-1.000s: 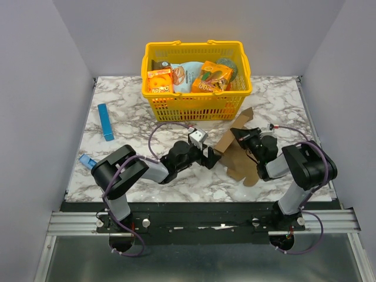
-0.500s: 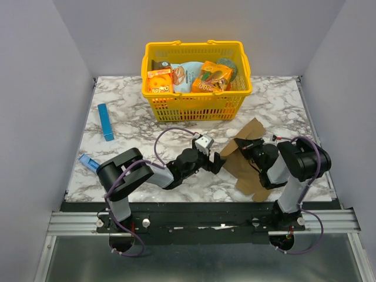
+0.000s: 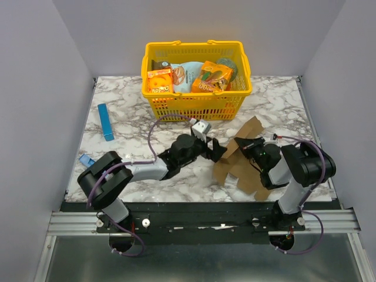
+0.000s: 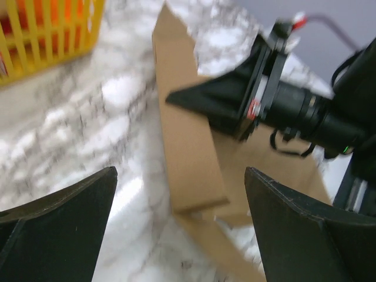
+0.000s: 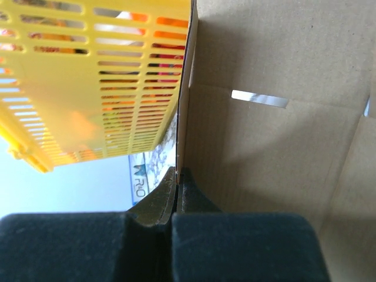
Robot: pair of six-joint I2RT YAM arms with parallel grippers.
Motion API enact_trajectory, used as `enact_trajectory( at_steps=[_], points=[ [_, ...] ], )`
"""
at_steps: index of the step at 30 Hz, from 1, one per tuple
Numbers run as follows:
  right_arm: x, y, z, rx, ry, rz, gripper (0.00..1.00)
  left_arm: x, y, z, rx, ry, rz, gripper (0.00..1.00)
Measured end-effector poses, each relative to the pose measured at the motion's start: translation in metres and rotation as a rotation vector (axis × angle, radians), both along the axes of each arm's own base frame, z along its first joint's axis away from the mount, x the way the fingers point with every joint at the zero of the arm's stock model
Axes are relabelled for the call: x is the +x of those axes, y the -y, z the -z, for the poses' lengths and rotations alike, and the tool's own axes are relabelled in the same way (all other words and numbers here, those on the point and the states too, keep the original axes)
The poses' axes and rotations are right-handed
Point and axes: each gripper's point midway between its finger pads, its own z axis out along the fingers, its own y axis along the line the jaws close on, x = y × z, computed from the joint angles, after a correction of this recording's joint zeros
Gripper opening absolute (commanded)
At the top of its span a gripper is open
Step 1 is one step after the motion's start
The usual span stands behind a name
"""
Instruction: Fold the paper box
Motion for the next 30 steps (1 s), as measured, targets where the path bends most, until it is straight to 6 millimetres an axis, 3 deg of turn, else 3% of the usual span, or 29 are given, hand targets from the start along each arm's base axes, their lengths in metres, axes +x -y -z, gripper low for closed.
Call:
enact_trajectory(
  at_steps=[4, 6, 11, 15, 23, 30],
  points=[
    [0.004, -0.007, -0.02, 0.004, 0.054, -0.036, 0.06, 0.026, 0.004, -0.066, -0.07, 0.051, 0.042, 0.99],
    [0.009, -0.011, -0.035, 0.009, 0.098, -0.056, 0.06, 0.036, 0.003, -0.085, -0.076, 0.065, 0.062, 0.99],
    [0.017, -0.022, -0.065, 0.019, 0.188, -0.113, 0.07, 0.056, -0.001, -0.104, 0.0, 0.034, 0.137, 0.99],
    [0.022, -0.03, -0.077, 0.027, 0.219, -0.154, 0.11, 0.063, 0.004, -0.091, 0.105, -0.016, 0.185, 0.99],
    [0.021, -0.031, -0.088, 0.005, 0.24, -0.169, 0.18, 0.052, 0.003, -0.032, 0.276, -0.177, 0.233, 0.99],
    [0.026, -0.032, -0.09, -0.013, 0.237, -0.17, 0.19, 0.043, 0.018, -0.017, 0.344, -0.203, 0.262, 0.99]
  ],
)
